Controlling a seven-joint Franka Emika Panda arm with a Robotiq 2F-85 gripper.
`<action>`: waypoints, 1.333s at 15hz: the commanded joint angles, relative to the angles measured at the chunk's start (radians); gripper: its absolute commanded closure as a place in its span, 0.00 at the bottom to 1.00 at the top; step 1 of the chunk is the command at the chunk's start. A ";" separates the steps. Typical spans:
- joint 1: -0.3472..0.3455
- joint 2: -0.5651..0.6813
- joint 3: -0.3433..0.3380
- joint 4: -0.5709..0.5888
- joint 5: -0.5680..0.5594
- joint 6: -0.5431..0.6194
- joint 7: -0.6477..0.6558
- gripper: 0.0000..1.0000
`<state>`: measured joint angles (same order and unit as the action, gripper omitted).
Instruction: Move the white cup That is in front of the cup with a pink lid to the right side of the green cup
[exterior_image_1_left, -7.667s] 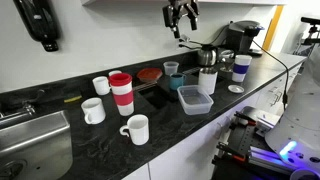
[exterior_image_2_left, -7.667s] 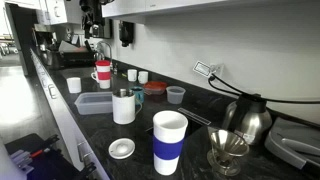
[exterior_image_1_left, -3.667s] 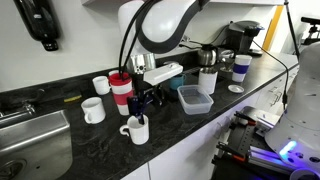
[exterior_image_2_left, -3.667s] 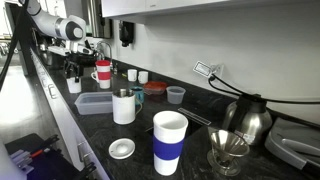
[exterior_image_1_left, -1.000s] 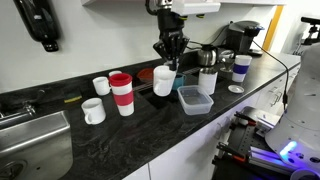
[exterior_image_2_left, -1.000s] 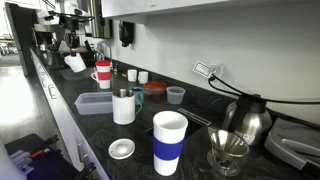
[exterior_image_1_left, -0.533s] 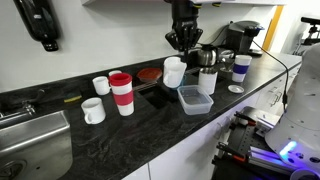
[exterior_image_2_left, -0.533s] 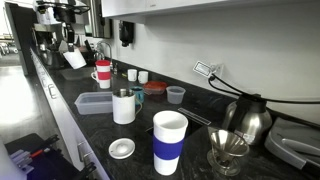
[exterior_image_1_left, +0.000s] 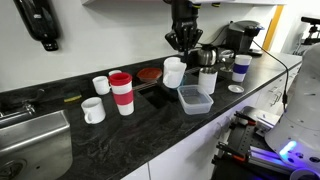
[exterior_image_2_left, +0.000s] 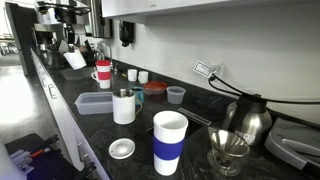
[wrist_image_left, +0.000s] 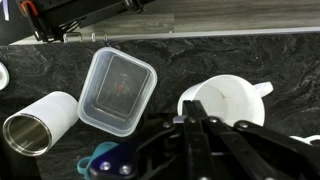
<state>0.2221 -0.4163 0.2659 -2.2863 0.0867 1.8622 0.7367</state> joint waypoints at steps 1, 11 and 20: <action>-0.071 -0.031 -0.030 -0.029 0.047 0.007 0.054 1.00; -0.353 -0.211 -0.176 -0.165 -0.017 -0.056 0.268 1.00; -0.350 -0.149 -0.188 -0.121 0.018 -0.017 0.248 1.00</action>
<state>-0.1082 -0.5959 0.0811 -2.4365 0.0795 1.8261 0.9510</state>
